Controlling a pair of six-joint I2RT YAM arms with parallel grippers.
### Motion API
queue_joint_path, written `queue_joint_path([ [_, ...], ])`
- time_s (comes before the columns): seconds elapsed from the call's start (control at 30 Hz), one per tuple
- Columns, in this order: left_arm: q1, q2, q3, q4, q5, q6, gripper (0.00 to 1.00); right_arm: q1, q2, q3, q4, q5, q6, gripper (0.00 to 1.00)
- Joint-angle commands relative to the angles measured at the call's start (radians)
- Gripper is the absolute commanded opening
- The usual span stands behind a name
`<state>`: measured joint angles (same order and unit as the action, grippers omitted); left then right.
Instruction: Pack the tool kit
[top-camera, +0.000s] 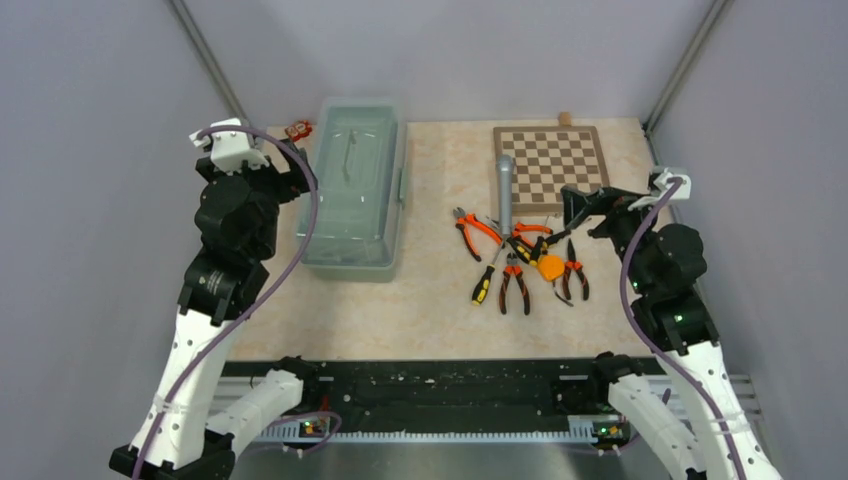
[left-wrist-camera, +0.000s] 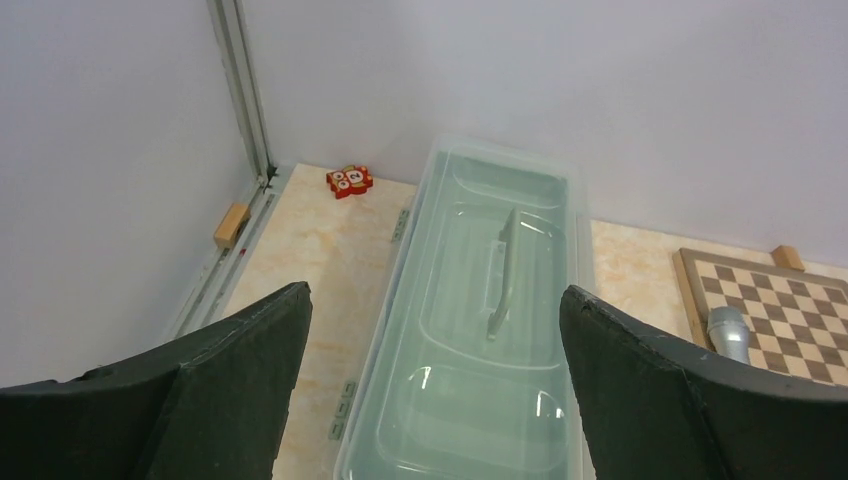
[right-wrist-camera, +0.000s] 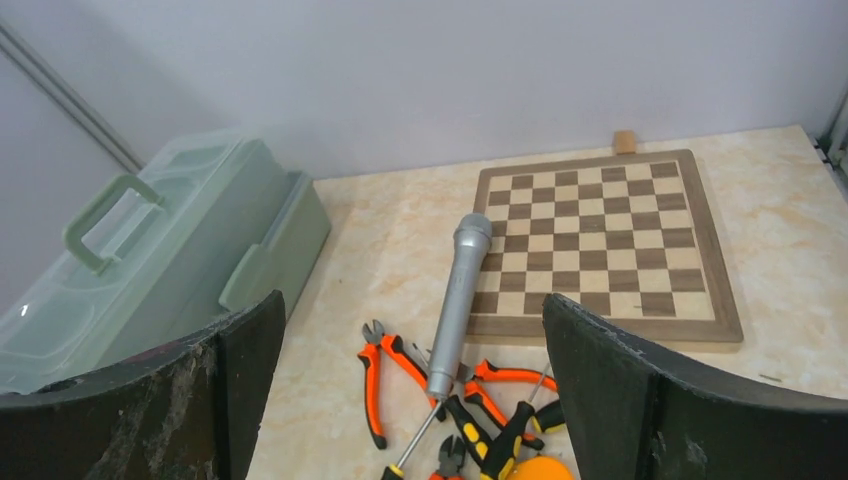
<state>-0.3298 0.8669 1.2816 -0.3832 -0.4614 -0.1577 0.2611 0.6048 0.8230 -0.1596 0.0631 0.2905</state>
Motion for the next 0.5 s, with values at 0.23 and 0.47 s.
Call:
queue_joint_path([
  [0.23, 0.003, -0.023, -0.039, -0.046, -0.002, -0.013, 0.98, 0.011, 0.209, 0.019, 0.144, -0.237, 0.118, 0.99],
  [0.47, 0.002, -0.003, -0.060, -0.112, 0.040, -0.048, 0.98, 0.019, 0.515, 0.050, 0.383, -0.514, 0.331, 0.99],
])
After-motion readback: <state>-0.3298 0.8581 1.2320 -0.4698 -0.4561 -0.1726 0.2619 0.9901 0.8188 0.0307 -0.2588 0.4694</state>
